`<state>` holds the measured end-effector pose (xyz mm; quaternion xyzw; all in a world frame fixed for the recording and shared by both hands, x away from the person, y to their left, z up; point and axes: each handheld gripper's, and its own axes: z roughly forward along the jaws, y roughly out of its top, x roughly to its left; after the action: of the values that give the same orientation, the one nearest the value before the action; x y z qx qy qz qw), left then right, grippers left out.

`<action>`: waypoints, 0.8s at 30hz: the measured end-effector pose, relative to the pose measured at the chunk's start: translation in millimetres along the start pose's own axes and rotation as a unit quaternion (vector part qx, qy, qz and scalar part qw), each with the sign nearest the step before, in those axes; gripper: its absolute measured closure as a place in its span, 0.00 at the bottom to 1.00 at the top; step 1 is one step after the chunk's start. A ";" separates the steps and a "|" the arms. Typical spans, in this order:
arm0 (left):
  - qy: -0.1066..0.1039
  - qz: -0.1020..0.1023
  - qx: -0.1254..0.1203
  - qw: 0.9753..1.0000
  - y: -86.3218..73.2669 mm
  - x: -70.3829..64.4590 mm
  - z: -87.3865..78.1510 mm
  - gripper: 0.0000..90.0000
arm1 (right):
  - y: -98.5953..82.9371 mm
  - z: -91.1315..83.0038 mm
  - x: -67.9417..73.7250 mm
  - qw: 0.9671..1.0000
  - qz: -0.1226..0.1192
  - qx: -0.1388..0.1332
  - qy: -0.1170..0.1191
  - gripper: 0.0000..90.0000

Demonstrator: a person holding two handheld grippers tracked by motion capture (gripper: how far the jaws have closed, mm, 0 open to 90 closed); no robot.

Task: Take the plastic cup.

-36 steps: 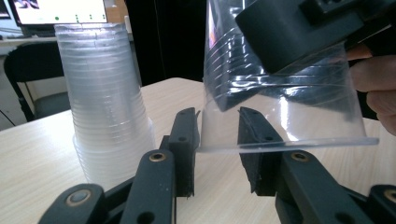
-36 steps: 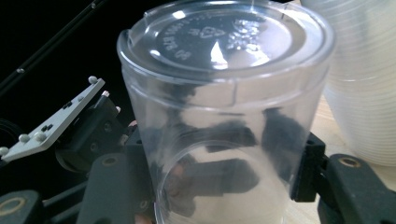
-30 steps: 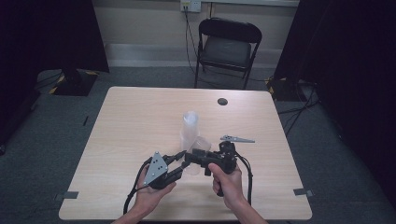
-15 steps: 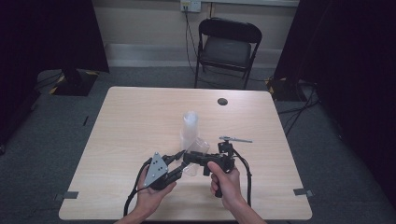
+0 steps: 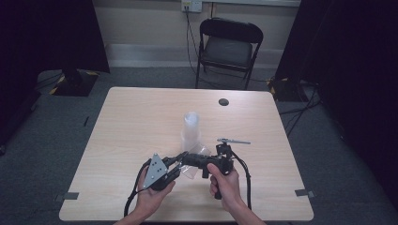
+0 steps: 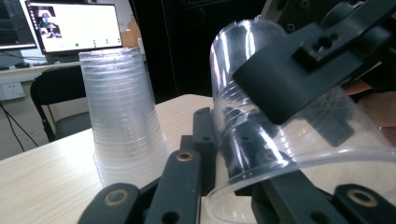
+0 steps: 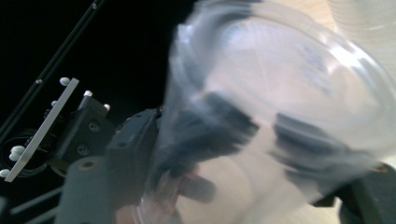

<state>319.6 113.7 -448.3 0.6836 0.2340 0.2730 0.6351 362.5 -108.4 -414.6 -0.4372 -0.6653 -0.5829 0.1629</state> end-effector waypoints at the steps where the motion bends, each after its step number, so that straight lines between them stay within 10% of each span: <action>1: 0.000 -0.001 -0.001 1.000 0.0 0.2 0.1 0.95 | 0.0 0.0 -0.1 1.000 -0.005 -0.003 -0.003 0.30; 24: -0.015 -0.036 0.010 0.999 -0.6 11.6 -1.1 0.96 | 4.5 -9.3 3.8 0.998 -0.059 -0.022 -0.029 0.19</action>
<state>327.4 122.3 -448.0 0.6850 0.2519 0.2373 0.6410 361.1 -115.8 -406.5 -0.4171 -0.6812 -0.5934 0.0993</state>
